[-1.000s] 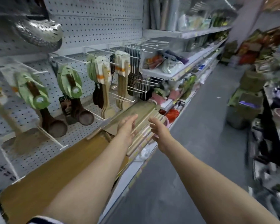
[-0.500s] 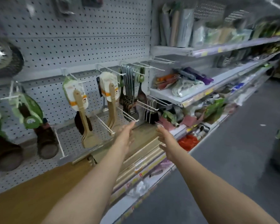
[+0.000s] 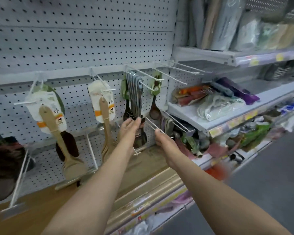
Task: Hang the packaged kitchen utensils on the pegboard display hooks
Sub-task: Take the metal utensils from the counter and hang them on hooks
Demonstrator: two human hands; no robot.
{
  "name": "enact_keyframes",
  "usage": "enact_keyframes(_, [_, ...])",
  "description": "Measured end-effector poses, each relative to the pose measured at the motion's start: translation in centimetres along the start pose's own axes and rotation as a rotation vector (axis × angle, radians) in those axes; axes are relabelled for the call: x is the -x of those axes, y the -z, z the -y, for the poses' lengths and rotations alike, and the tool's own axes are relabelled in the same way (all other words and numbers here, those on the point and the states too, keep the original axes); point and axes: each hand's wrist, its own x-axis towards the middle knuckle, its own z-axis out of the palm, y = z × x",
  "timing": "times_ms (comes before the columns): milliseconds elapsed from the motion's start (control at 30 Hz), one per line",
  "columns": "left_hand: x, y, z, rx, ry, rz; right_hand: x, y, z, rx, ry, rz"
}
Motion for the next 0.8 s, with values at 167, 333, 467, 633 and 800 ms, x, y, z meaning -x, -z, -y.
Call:
enact_keyframes(167, [-7.4,-1.9,-0.7,0.006,-0.046,-0.028,-9.3,0.7,2.7,0.042,-0.007,0.101])
enact_keyframes(333, [-12.2,-2.2,-1.4,-0.192,-0.088,-0.003,-15.3,0.5,4.1,-0.005,0.012,0.212])
enact_keyframes(467, [-13.9,-2.7,-0.7,-0.264,-0.120,0.047,-18.0,0.7,4.0,0.002,0.025,0.294])
enact_keyframes(633, [-14.4,-2.8,-1.0,-0.248,-0.138,0.048,-19.5,0.6,4.3,0.022,0.032,0.414])
enact_keyframes(800, [-14.1,-3.3,-1.7,-0.245,-0.147,0.032,-19.5,1.4,4.3,-0.003,0.032,0.492])
